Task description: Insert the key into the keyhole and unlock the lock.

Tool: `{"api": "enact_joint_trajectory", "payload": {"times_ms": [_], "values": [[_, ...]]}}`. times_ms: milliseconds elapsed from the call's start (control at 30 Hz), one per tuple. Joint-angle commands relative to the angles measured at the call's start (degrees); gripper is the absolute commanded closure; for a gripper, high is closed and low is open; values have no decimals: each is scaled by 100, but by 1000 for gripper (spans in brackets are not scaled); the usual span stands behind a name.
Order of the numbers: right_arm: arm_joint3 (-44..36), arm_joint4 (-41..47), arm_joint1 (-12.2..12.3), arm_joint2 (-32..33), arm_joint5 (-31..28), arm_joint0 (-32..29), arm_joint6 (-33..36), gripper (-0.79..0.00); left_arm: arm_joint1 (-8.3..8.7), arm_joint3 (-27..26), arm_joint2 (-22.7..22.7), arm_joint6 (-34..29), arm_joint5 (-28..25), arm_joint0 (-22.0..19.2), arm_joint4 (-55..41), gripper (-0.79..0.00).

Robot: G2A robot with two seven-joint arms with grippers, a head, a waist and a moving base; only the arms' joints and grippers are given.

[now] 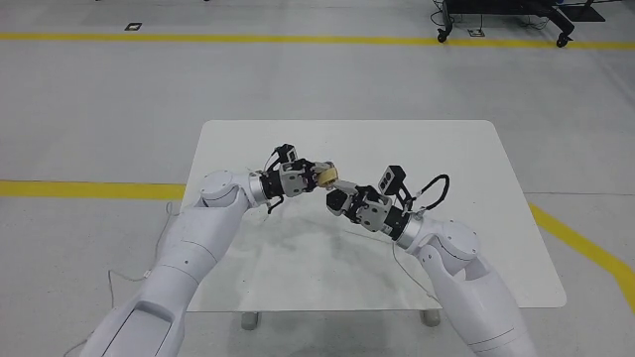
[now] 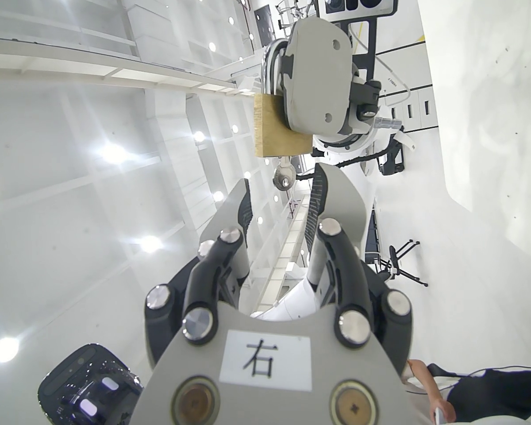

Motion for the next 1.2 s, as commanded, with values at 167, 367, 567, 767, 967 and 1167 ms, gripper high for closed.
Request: {"api": "enact_joint_trajectory", "payload": {"times_ms": [167,367,567,767,967,1167], "values": [[89,62,12,-35,27,70,-39,-49,-10,39,21,-3,-53,-30,71,0],[185,169,9,-97,26,143,-115,0,-15,23,40,20,-124,-15,147,0],[263,293,5,-140,24,206,-196,0,-15,6,28,14,-187,-6,175,0],[375,696,-25,-184,-65,217,-347,0,-17,-60,-12,34,-375,42,146,0],[706,1674,-140,-356,-345,313,-561,0,-11,-149,-99,-20,-654,125,43,0],[1294,3073,-255,-481,-231,458,-172,0,17,-349,-170,239,-1325,249,339,0]]}}
